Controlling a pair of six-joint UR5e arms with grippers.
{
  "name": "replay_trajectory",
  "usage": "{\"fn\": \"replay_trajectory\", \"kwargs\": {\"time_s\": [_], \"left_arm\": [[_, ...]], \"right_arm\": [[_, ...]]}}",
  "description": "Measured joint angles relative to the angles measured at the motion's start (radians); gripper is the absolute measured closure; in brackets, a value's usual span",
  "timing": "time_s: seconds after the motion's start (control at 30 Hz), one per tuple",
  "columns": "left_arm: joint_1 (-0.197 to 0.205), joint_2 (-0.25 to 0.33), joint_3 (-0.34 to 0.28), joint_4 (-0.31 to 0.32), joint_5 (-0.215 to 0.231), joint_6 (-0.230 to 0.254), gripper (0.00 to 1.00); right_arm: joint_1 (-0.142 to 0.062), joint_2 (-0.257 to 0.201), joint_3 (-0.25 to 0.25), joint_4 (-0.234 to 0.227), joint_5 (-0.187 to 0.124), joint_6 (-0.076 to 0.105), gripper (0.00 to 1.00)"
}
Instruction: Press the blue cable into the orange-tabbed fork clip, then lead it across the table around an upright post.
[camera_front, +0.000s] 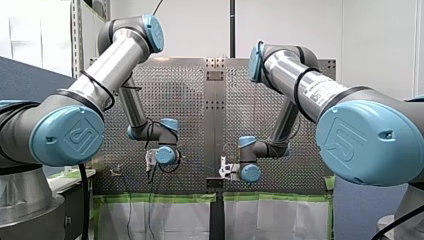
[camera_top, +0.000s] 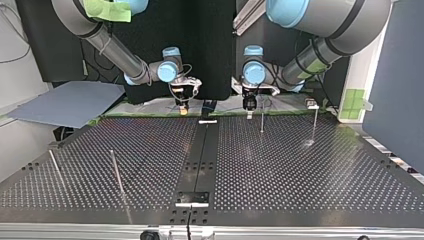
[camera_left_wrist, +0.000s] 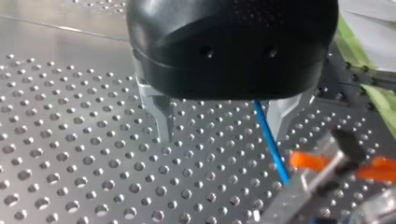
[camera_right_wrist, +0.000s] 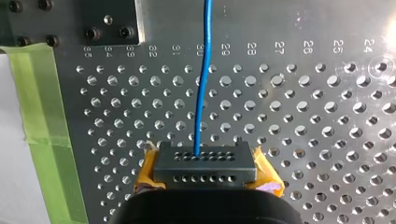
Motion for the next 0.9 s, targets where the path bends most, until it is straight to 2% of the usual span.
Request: {"fn": "replay_trajectory", "kwargs": {"time_s": [0.13,0.43,0.57,0.9], "left_arm": [[-0.004,0.0,0.0,-0.004,-0.01,0.019,0.0],[-0.012,0.0,0.0,-0.026,-0.075,0.096,0.0],[-0.013,-0.001,0.009,-0.035,-0.085,0.127,0.0],[-0.015,-0.001,0.02,-0.048,-0.086,0.136,0.0]], "right_arm": [[-0.001,0.0,0.0,0.0,0.0,0.0,1.0],[-0.001,0.001,0.0,-0.001,0.001,0.0,1.0],[-0.002,0.001,0.0,-0.002,0.001,0.0,1.0],[-0.003,0.002,0.0,-0.001,0.0,0.0,1.0]]}}
